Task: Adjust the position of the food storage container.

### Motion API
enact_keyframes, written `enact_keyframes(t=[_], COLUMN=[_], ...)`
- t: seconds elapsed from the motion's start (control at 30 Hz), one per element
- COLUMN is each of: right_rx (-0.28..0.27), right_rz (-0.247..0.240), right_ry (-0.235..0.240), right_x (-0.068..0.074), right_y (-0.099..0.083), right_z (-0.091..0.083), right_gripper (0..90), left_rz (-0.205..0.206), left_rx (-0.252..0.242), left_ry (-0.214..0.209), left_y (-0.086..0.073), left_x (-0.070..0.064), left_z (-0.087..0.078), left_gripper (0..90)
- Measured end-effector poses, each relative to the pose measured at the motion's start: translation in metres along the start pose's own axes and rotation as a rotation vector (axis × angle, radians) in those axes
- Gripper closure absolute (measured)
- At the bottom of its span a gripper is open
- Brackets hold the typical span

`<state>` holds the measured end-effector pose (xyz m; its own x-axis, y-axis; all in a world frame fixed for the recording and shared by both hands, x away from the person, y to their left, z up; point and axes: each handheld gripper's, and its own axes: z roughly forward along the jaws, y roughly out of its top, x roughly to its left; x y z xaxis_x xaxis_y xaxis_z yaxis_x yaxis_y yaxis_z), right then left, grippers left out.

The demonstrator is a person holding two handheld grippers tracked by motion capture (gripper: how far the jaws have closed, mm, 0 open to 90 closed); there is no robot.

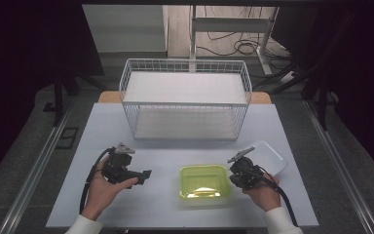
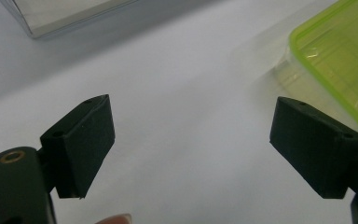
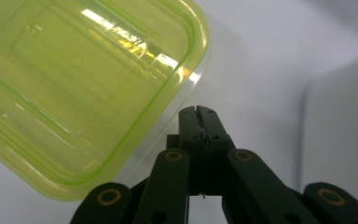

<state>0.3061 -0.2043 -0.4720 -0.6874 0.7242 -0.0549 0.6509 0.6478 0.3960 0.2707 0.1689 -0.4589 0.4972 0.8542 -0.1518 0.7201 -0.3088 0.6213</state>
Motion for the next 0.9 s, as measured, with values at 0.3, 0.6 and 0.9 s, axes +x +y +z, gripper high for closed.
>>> enact_keyframes(t=[0.3,0.6,0.9], right_rx=[0.001,-0.012,-0.137], right_rz=[-0.053,-0.083,0.036], right_ry=[0.035,0.063,0.021], right_x=[0.024,0.036,0.017], right_y=[0.019,0.023,0.010], right_z=[0.015,0.020,-0.002], right_gripper=[88.8,88.7,70.2], left_rz=[0.000,-0.005,-0.062], left_rx=[0.011,0.007,-0.033], left_ry=[-0.005,-0.005,-0.033], left_y=[-0.001,-0.001,0.001], left_x=[0.002,0.001,0.003], left_z=[0.002,0.001,-0.004], left_gripper=[13.5,13.5,14.1])
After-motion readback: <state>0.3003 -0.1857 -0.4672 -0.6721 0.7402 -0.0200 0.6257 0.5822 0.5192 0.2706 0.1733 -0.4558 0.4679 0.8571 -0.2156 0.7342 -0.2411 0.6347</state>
